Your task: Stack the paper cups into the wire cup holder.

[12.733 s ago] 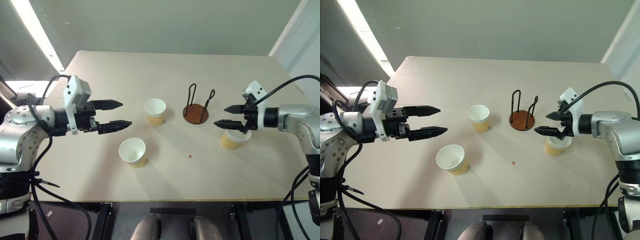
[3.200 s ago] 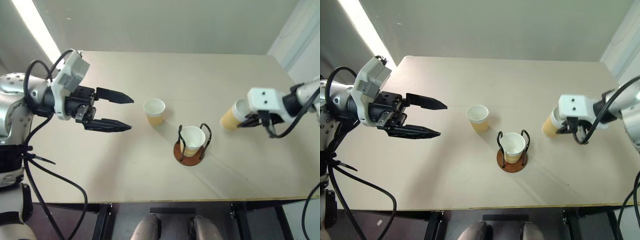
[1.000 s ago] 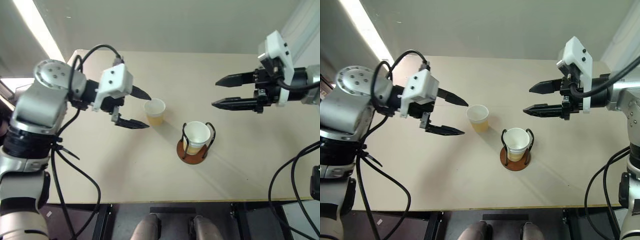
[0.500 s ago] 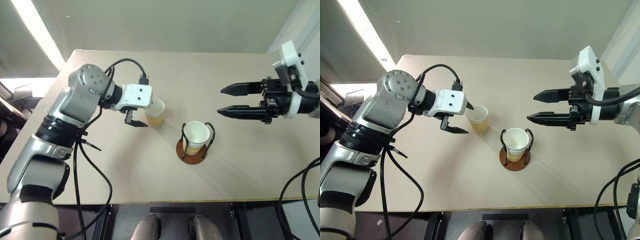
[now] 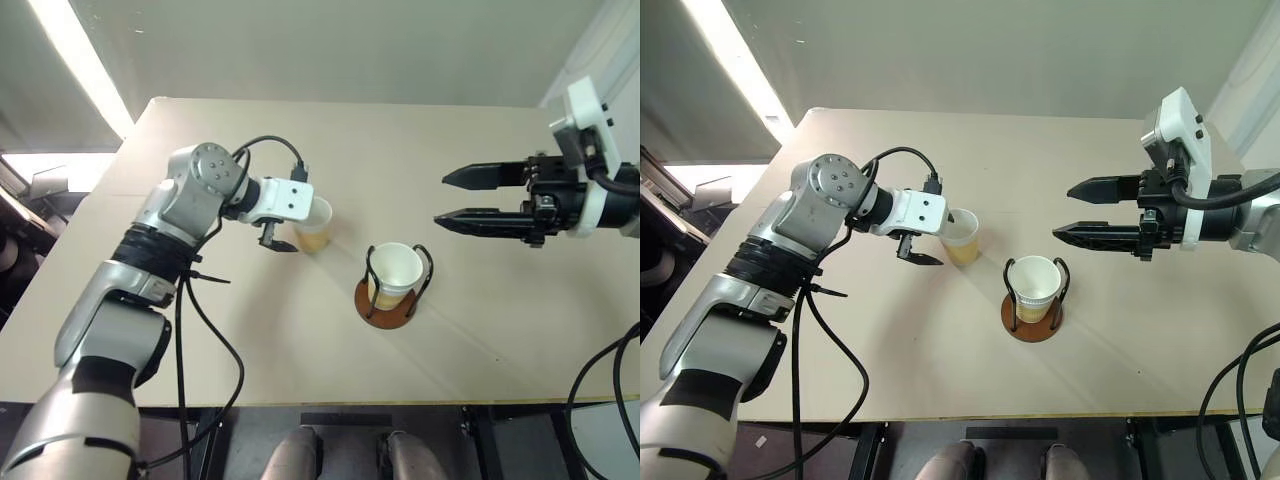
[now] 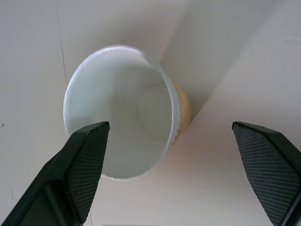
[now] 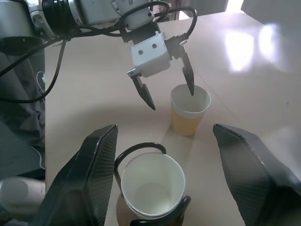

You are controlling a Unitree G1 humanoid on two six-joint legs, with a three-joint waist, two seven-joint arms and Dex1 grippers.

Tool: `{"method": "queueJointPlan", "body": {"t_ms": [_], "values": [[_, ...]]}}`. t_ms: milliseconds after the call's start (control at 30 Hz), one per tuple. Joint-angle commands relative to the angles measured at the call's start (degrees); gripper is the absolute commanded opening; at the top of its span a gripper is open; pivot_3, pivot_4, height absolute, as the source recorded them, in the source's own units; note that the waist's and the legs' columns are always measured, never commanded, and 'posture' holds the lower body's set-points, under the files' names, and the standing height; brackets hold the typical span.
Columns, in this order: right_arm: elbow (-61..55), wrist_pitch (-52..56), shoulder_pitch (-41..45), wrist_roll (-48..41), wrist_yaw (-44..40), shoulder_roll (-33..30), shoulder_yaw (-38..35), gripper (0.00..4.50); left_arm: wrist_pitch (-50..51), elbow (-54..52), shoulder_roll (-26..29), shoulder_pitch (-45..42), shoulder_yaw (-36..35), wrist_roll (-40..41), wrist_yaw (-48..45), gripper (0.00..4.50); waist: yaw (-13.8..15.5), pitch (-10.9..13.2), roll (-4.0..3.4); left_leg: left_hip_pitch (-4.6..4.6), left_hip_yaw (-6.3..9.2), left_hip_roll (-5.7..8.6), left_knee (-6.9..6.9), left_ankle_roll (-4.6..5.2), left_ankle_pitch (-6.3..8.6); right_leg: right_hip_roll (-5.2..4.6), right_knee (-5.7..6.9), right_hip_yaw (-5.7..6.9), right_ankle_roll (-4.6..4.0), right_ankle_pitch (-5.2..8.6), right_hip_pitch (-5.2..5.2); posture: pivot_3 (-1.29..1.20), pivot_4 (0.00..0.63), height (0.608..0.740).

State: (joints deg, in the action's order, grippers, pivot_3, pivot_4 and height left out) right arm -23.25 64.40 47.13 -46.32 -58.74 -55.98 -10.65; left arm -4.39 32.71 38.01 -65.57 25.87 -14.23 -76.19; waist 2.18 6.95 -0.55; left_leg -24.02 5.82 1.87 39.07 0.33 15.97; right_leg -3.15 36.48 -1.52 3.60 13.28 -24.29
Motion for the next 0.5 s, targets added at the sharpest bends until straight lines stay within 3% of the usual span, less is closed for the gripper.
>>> {"method": "queueJointPlan", "body": {"t_ms": [33,200,300,500], "values": [[-1.5,-0.4,1.2,-1.7,1.2,-1.0,-0.9,3.33,-3.3,2.6,-1.0,-2.4,-0.5,-1.3,1.3,4.5,0.0,0.0,0.0,-0.01,0.0,0.0,0.0,0.0,0.0,0.0,0.01,0.0,0.0,0.0,-0.01,0.0,0.15,0.74],[-2.0,-0.2,1.2,-3.2,2.4,-1.3,-1.0,3.33,-7.8,5.0,-2.8,-2.4,-0.3,-1.7,0.9,4.5,0.2,0.0,0.0,-0.01,-0.01,0.0,0.01,0.0,0.0,0.0,0.06,0.0,0.0,0.0,-0.02,0.0,0.15,0.74],[-2.6,-2.2,-0.1,-3.2,1.6,-1.8,-1.3,3.37,-12.5,6.5,-3.3,-2.4,-0.4,-1.7,1.1,3.95,0.3,0.0,0.0,-0.03,-0.01,0.0,0.03,0.0,0.0,0.0,0.24,0.0,0.01,0.0,-0.05,0.0,0.15,0.74],[-1.3,-9.3,-4.6,-2.1,-5.4,-5.2,-2.5,3.37,-15.2,8.1,-3.6,-3.0,-1.3,0.1,-1.8,1.81,0.4,0.0,0.0,-0.06,-0.04,0.01,0.07,0.0,0.0,0.0,0.32,-0.02,0.01,0.0,-0.09,0.0,0.15,0.74]]}}
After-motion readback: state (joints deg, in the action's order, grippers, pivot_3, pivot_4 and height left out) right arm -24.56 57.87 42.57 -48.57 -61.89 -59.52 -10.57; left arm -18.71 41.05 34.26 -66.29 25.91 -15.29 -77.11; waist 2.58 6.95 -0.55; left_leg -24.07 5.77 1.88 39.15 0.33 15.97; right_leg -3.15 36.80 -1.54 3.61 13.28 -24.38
